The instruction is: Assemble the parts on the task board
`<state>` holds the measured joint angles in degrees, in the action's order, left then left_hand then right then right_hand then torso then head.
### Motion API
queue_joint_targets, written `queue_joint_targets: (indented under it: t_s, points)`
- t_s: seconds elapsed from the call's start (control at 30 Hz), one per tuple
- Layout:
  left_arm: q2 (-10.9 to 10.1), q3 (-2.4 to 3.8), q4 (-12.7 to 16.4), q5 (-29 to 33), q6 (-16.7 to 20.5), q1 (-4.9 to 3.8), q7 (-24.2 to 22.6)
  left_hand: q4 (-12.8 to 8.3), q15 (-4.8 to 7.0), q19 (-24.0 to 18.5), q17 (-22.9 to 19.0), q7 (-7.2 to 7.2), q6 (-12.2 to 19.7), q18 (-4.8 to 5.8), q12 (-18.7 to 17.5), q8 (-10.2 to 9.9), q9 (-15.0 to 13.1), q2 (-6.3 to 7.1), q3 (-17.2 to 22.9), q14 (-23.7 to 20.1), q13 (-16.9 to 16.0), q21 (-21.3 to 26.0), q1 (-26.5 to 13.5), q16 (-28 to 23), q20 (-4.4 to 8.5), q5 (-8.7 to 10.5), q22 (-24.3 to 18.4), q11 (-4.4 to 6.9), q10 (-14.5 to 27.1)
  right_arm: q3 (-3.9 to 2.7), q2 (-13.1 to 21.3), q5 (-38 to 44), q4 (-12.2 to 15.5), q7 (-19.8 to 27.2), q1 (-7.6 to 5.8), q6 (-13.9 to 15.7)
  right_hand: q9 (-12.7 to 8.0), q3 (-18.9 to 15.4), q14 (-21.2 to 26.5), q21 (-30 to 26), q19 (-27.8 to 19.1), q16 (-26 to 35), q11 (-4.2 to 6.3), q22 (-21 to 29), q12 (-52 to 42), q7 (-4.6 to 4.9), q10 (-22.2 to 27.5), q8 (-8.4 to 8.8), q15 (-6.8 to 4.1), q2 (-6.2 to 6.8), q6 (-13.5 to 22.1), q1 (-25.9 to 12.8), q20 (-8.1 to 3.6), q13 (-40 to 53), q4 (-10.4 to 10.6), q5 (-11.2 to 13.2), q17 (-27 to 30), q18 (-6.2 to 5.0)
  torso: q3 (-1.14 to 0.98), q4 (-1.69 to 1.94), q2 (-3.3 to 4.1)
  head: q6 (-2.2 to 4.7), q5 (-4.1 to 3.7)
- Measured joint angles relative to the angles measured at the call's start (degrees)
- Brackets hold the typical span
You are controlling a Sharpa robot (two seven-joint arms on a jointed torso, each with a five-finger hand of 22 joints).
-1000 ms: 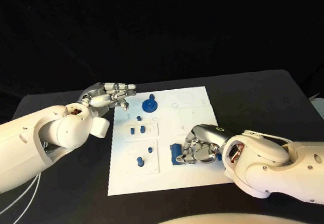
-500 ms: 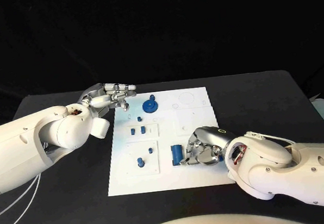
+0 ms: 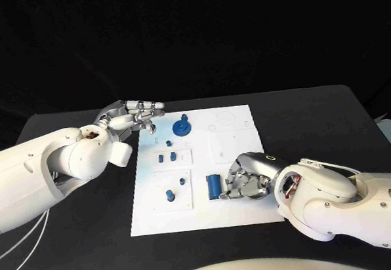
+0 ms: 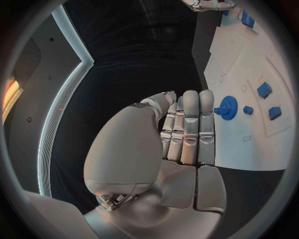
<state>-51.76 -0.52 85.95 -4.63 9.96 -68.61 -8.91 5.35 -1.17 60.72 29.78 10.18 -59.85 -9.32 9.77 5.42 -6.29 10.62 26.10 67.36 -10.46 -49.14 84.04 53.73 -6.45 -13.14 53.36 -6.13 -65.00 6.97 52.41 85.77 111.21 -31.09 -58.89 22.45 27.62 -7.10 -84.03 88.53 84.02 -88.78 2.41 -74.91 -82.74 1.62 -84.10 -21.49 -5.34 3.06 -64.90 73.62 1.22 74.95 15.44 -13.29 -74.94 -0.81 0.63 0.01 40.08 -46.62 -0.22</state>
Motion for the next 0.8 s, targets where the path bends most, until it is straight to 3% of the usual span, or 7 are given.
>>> queue_joint_targets:
  t_s: [0.2,0.27,0.33,0.43,0.57,0.8]
  points:
    - [0.03,0.0,0.01,0.0,-0.01,0.0,0.02,0.0,0.0,0.0,0.0,0.0,0.0,-0.01,0.0,0.0,0.0,0.0,0.0,0.0,0.0,0.0,0.0,0.0,0.0,0.0,0.0,0.0,0.0,-0.01,1.34,0.03,0.33,0.16,-0.12,0.35,0.04,0.47,0.0,-0.26,0.0,0.0,0.0,0.0,0.46,0.1,0.0,0.07,0.0,-0.04,1.18,0.04,0.0,0.0,0.47,-1.38,0.0,-0.01,0.01,0.08,0.02,0.01,-0.09]
    - [0.01,0.0,0.0,0.0,-0.01,0.01,0.02,0.0,0.0,0.0,0.0,0.0,0.0,0.0,0.0,0.0,0.0,0.0,0.0,0.0,0.0,0.0,0.0,0.0,0.0,0.0,0.0,0.0,0.0,-0.01,2.39,-0.12,0.53,0.35,-0.33,0.68,-0.29,0.5,0.0,-0.89,0.0,0.0,-0.09,0.0,0.79,0.59,0.03,1.06,0.0,-0.75,2.49,0.75,0.0,0.12,0.5,-2.28,0.01,0.0,0.01,0.06,0.02,0.05,-0.19]
    - [-0.02,0.0,-0.03,0.0,-0.01,0.01,0.02,0.0,0.0,0.0,0.0,0.0,0.0,0.0,0.0,0.0,0.0,0.0,0.0,0.0,0.0,0.0,0.0,0.0,0.0,0.0,0.0,0.0,0.0,-0.01,3.98,-0.52,0.85,0.72,-0.79,1.17,-0.89,0.64,-0.02,-1.56,0.0,0.27,-0.94,0.0,1.47,1.22,0.1,2.37,0.06,-1.17,3.92,1.17,0.0,0.24,0.63,-2.93,0.01,0.0,0.01,-0.03,-0.01,0.12,-0.37]
    - [-0.02,0.0,-0.05,0.0,0.0,0.01,0.02,0.0,0.0,0.0,0.0,0.0,0.0,0.0,0.0,0.0,0.0,0.0,0.0,0.0,0.01,0.0,0.0,0.0,0.0,0.0,0.01,0.0,0.0,-0.02,6.6,-1.18,1.37,1.4,-1.73,1.92,-1.77,1.15,0.01,-1.72,-0.04,0.32,-1.35,-0.04,2.18,2.03,0.12,4.1,0.85,-1.56,4.7,2.15,0.4,0.31,0.3,-3.57,0.01,0.0,0.0,-0.15,-0.08,0.19,-0.54]
    - [0.03,-0.03,-0.11,0.0,0.0,0.01,0.02,0.0,0.0,0.0,0.01,0.0,0.0,0.0,0.0,0.0,0.0,0.0,0.0,0.0,0.01,0.0,0.0,0.0,0.0,0.0,0.01,0.0,0.0,-0.07,9.83,-1.59,1.95,2.15,-2.55,2.63,-2.46,1.44,0.0,-1.71,0.0,0.33,-1.62,-0.04,2.38,2.03,0.07,5.11,0.85,-1.92,4.7,3.11,0.44,0.34,0.14,-4.14,0.01,0.0,-0.04,-0.3,-0.23,0.29,-0.8]
    - [0.1,-0.13,-0.2,0.0,0.0,0.01,0.01,0.0,0.0,0.0,0.01,0.0,0.0,0.0,0.0,0.0,0.0,0.0,0.0,0.0,0.01,0.0,0.0,0.0,0.0,0.0,0.01,0.0,0.0,0.08,13.03,-0.98,2.17,2.5,-2.6,2.72,-2.99,1.59,0.0,-1.71,0.0,0.33,-1.72,-0.04,2.39,2.24,0.17,5.78,0.85,-2.22,4.48,3.41,0.85,0.34,0.3,-4.14,0.02,0.0,-0.21,-0.64,-0.43,0.37,-1.22]
